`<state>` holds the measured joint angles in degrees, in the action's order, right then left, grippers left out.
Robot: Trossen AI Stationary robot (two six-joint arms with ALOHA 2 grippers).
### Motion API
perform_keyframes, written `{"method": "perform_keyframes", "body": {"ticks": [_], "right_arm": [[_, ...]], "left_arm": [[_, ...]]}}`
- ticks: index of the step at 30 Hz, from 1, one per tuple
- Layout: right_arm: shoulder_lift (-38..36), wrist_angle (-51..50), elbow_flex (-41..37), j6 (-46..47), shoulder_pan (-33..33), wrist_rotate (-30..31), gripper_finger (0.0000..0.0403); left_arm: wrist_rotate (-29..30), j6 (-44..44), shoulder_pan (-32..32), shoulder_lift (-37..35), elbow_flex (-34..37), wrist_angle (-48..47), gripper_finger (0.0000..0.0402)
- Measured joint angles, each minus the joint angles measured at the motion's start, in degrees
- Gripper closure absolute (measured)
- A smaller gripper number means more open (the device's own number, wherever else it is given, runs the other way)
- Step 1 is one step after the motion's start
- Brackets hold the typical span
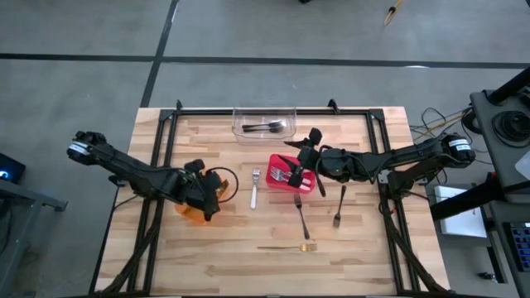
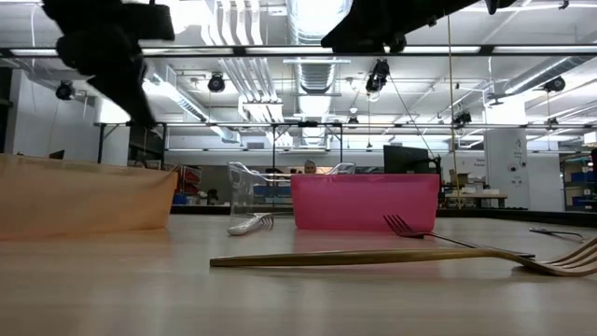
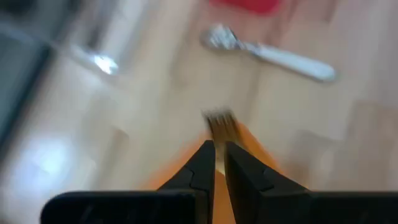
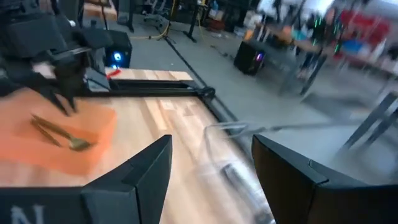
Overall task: Sort silverware by color (type)
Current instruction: Put the black fork into the transparent bin
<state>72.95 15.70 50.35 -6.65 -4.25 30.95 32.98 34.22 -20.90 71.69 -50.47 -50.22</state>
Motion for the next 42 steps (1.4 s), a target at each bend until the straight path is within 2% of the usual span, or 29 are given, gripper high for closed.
{"method": "perform_keyframes", "body": {"ticks": [6, 9, 11, 15, 20, 25, 30, 37, 42], "right_arm": [[0.75, -6.85, 0.00, 20.06, -0.27, -11.71, 0.0191], [1.94, -8.07, -0.04, 27.17, -1.17, -15.67, 0.0191], [3.04, -8.43, 0.54, 30.41, -1.79, -17.81, 0.0191], [5.51, -14.51, 5.27, 35.39, -1.93, -19.43, 0.0191], [9.41, -29.48, 14.16, 40.80, -1.85, -19.41, 0.0191], [14.72, -47.68, 23.78, 48.83, -2.09, -19.67, 0.0191], [20.63, -62.11, 30.57, 55.36, -2.38, -25.56, 0.0191], [26.43, -68.60, 32.41, 63.19, -4.26, -36.60, 0.0191], [29.39, -70.30, 32.41, 69.58, -6.42, -39.12, 0.0191]], "left_arm": [[8.77, -17.55, 2.11, -4.63, -1.91, 2.59, 0.0394], [13.36, -27.57, 3.64, -7.62, -2.02, 9.36, 0.0400], [13.70, -34.84, 4.84, -9.42, -1.99, 14.54, 0.0401], [7.24, -47.68, 7.71, -12.31, -1.99, 24.84, 0.0401], [-3.45, -57.73, 10.97, -14.57, -1.99, 33.84, 0.0401], [-5.06, -63.84, 12.77, -15.80, -1.95, 37.01, 0.0401], [-5.04, -65.64, 13.83, -16.41, -1.91, 36.28, 0.0401], [-5.04, -63.09, 13.83, -16.77, -1.91, 33.71, 0.0401], [-4.99, -60.68, 13.83, -17.22, -1.89, 32.02, 0.0401]]}}
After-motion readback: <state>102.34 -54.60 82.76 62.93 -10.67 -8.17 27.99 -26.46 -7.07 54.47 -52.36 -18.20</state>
